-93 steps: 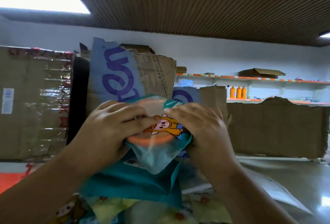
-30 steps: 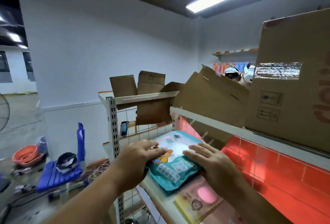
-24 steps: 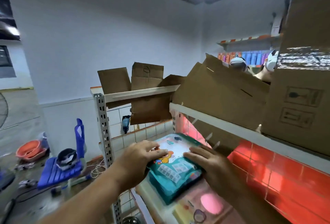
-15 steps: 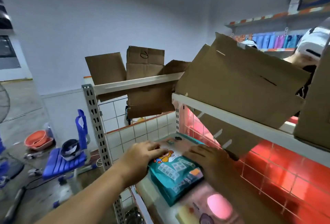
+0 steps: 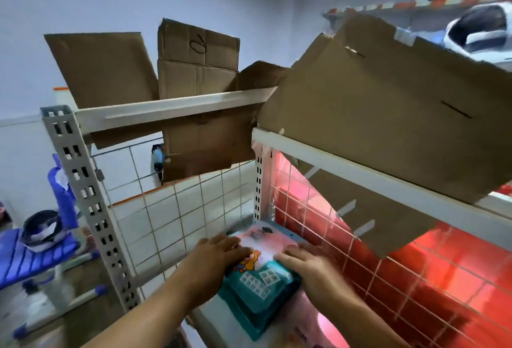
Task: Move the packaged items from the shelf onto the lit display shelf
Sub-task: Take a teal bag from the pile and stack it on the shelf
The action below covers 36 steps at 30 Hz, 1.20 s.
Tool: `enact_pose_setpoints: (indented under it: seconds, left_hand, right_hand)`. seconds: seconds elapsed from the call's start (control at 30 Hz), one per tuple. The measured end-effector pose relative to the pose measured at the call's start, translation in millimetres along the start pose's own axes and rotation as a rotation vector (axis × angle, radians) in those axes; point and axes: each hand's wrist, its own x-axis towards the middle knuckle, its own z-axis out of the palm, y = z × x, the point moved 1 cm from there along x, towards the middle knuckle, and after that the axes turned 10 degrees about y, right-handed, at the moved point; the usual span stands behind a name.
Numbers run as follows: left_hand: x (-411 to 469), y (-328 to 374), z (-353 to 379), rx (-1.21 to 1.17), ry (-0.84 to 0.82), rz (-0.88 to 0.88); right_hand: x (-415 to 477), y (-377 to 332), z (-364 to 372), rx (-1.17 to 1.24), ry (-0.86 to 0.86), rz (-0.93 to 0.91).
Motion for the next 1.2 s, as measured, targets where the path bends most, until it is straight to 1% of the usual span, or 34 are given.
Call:
enact_pose_setpoints:
  seconds: [0.07,0.1,0.2,0.27,0.33,0.4,0.57,0.8,0.93,1.2]
  left_hand:
    - [8,-10,14,-0.018,-0.011,0.028]
    - [12,-16,21,-0.022,-0.023,0.047]
    - [26,-29,44,-0.059,-0.079,0.088]
    - [34,-34,57,-0.055,-0.122,0.120]
    - [36,-38,65,-0.048,-0.190,0.157]
    - [34,-42,66,-0.056,-0.242,0.186]
    - [27,-46,66,-0.098,-0.242,0.228]
    - [21,-50,67,-0.132,-0.229,0.268]
    - [19,-52,65,-0.166,-0.236,0.276]
    - [15,-54,60,-0.174,-0.237,0.295]
  right_hand:
    - [1,10,19,-0.035,-0.056,0.092]
    - [2,13,25,-0.040,-0.123,0.136]
    - [9,7,25,-0.099,-0.234,0.248]
    - [15,3,26,-0.214,-0.372,0.285]
    - [21,1,28,-0.264,-0.490,0.352]
    - [24,-7,30,-0.261,-0.525,0.409]
    - [22,-22,32,-0.266,-0.515,0.508]
    - [25,-54,18,-0.311,-0.463,0.562]
    - [23,-54,22,-0.307,-0.441,0.610]
    - [24,-54,31,-0.317,-0.428,0.629]
